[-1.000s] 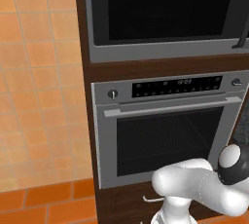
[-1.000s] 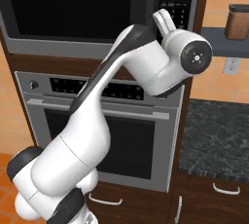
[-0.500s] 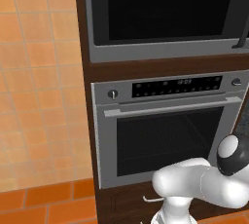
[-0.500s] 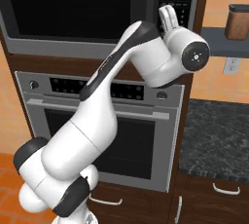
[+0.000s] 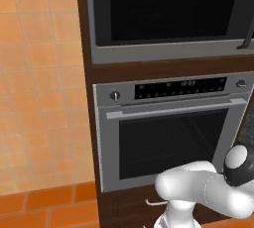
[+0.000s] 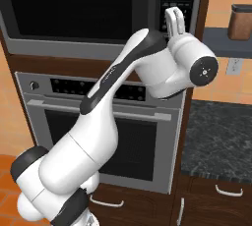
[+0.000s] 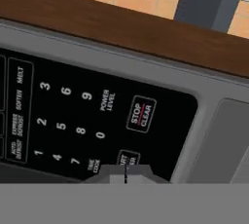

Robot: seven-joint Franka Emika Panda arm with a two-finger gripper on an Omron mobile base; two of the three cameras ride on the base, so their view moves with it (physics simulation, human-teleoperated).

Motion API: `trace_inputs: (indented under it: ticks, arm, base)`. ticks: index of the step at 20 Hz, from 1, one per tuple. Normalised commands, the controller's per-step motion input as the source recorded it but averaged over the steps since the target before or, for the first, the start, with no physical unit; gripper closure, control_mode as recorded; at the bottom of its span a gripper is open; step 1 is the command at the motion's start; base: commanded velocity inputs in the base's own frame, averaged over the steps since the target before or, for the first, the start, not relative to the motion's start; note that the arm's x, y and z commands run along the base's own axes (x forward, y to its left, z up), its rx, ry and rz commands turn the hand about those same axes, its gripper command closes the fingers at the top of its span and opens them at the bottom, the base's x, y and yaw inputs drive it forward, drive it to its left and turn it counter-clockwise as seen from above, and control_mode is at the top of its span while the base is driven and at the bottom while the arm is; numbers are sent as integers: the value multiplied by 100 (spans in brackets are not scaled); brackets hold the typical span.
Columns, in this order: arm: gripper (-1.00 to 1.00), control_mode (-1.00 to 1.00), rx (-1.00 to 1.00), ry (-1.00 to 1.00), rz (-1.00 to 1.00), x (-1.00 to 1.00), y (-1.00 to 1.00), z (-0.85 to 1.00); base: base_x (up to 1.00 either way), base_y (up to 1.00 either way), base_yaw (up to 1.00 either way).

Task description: Open the microwave, place the bowl with waffle inside the microwave, then close the microwave door and turn it on.

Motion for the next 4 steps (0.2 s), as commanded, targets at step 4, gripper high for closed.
trace_inputs:
  ticks: [4]
  arm:
    - [100,-100,0,0,0,-74,30,0]
  base:
    - [0,0,0]
